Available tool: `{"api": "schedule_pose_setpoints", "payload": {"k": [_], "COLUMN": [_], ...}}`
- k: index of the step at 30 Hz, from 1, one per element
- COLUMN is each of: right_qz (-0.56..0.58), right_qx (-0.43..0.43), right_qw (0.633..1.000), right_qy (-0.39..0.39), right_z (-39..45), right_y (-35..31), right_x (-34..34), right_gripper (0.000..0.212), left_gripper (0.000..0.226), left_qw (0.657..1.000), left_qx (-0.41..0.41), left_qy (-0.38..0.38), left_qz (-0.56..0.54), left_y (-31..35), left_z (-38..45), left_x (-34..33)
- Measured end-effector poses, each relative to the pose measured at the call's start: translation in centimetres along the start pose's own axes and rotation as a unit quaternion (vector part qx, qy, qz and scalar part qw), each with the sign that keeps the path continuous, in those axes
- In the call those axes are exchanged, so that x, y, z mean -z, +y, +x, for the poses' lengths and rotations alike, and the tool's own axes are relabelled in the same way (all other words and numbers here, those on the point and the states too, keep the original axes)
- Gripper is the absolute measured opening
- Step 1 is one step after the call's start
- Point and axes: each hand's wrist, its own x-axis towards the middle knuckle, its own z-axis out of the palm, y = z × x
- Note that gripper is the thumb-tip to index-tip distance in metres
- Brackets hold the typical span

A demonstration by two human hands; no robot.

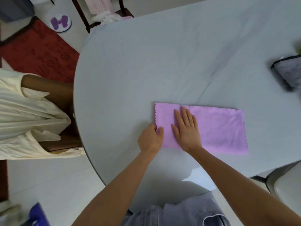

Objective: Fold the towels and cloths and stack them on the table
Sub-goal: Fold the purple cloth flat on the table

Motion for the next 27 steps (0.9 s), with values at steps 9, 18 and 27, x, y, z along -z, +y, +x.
{"api": "schedule_pose_setpoints", "payload": {"k": [9, 18, 27], "right_qz": [-0.022, 0.135, 0.271], "right_qx": [-0.015, -0.023, -0.408], "right_qw": [0.998, 0.990, 0.865], "right_qy": [-0.061, 0.019, 0.110], "right_z": [-1.6, -2.4, -10.6], "right_y": [0.8, -0.5, 9.6], "right_x": [-0.8, 1.2, 4.0], "right_gripper": [0.075, 0.072, 0.035], "left_gripper": [0.040, 0.054, 0.062], "left_qw": [0.989, 0.933, 0.855], "left_qx": [-0.080, -0.258, -0.449], "left_qy": [0.057, 0.163, 0.026], "left_qz": [0.113, 0.190, 0.259], "left_y": [-2.1, -4.4, 3.5], "left_z": [-2.8, -1.5, -2.7], "left_x": [-0.4, 0.4, -5.5]}}
